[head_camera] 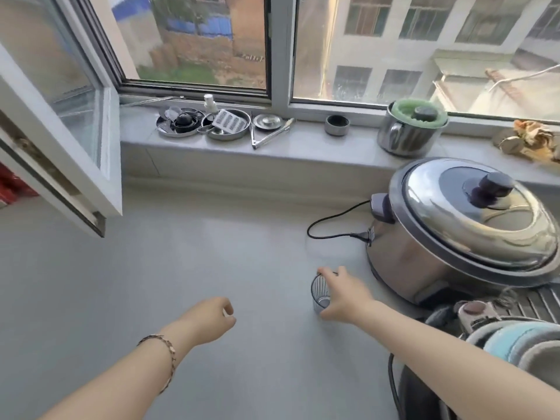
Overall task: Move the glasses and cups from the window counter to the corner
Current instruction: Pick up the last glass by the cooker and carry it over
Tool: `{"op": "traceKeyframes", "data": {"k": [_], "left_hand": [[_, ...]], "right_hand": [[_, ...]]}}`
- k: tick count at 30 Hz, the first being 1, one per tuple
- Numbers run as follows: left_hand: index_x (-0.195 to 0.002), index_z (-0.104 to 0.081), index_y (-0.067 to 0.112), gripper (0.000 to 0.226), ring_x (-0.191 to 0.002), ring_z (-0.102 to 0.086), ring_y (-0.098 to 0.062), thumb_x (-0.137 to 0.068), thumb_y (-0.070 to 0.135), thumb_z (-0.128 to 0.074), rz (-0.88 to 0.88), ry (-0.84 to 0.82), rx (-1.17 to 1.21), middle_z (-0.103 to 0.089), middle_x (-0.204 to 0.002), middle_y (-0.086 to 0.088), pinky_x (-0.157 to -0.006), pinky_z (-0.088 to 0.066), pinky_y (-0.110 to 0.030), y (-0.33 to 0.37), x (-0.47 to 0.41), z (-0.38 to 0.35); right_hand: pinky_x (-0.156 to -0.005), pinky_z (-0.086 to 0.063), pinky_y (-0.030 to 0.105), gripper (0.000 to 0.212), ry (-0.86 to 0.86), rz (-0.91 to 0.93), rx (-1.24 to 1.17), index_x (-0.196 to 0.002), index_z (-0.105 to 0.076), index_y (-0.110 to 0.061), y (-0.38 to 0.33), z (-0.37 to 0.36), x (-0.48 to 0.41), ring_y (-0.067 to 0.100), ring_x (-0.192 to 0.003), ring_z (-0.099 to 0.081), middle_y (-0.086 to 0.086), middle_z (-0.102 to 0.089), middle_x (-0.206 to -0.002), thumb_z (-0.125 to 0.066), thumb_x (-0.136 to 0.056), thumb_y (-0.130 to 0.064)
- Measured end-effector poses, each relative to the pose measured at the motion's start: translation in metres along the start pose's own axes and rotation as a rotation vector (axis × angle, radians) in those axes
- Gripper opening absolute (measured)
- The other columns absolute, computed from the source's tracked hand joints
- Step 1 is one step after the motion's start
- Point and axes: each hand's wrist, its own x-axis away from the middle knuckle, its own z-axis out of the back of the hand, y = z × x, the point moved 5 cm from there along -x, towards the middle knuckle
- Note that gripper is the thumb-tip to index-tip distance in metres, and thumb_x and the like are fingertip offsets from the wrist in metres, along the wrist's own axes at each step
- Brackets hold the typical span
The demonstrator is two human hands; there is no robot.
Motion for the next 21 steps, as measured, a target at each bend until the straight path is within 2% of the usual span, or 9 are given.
{"op": "traceKeyframes", "data": {"k": [3,8,12,15,18,21], "left_hand": [[-0.118,-0.055,0.021,0.031,-0.093,-0.053,-0.014,-0.091,0.034,-0.046,0.063,0.056,0.060,-0.060,-0.121,0.003,-0.081,-0.041,-0.024,-0.020,0.019,0.000],[-0.117,-0.057,0.019,0.031,-0.112,-0.058,-0.020,-0.090,0.031,-0.048,0.262,0.130,0.252,-0.060,-0.122,-0.001,-0.094,-0.044,-0.027,-0.100,0.085,-0.019],[-0.095,-0.054,0.022,0.010,-0.095,-0.056,-0.017,-0.091,0.029,-0.049,0.395,0.208,0.418,-0.058,-0.101,0.000,-0.084,-0.043,-0.025,-0.184,0.169,-0.048],[-0.089,-0.052,0.028,0.004,-0.092,-0.057,-0.015,-0.090,0.031,-0.050,0.562,0.297,0.530,-0.059,-0.097,0.006,-0.085,-0.045,-0.028,-0.257,0.248,-0.085],[-0.075,-0.048,0.028,0.015,-0.089,-0.059,-0.020,-0.089,0.025,-0.051,0.699,0.366,0.679,-0.058,-0.082,0.006,-0.081,-0.044,-0.026,-0.324,0.333,-0.133],[-0.075,-0.047,0.025,0.016,-0.092,-0.056,-0.019,-0.090,0.021,-0.051,0.792,0.401,0.720,-0.063,-0.097,-0.003,-0.079,-0.040,-0.024,-0.379,0.419,-0.175]], "right_hand": [[-0.071,-0.038,0.027,0.071,-0.018,0.161,0.085,-0.135,-0.030,-0.031,-0.038,0.000,0.009,0.030,-0.100,-0.061,0.006,-0.044,-0.124,-0.064,-0.072,-0.025],[-0.078,-0.048,0.033,0.072,-0.027,0.474,0.161,-0.135,-0.030,-0.032,-0.144,-0.016,0.036,0.032,-0.097,-0.062,0.006,-0.045,-0.121,-0.066,-0.073,-0.029],[-0.080,-0.048,0.032,0.076,-0.043,0.722,0.259,-0.138,-0.027,-0.032,-0.250,-0.051,0.081,0.032,-0.101,-0.062,0.007,-0.045,-0.125,-0.067,-0.074,-0.033],[-0.083,-0.049,0.032,0.077,-0.095,0.871,0.321,-0.139,-0.026,-0.032,-0.328,-0.092,0.130,0.032,-0.106,-0.060,0.008,-0.043,-0.128,-0.067,-0.074,-0.034],[-0.084,-0.051,0.034,0.072,-0.139,0.971,0.341,-0.136,-0.028,-0.035,-0.397,-0.141,0.191,0.033,-0.105,-0.061,0.006,-0.045,-0.125,-0.063,-0.074,-0.043],[-0.079,-0.052,0.032,0.078,-0.186,1.026,0.389,-0.138,-0.026,-0.035,-0.456,-0.191,0.252,0.028,-0.099,-0.062,0.004,-0.044,-0.123,-0.064,-0.071,-0.044]]}}
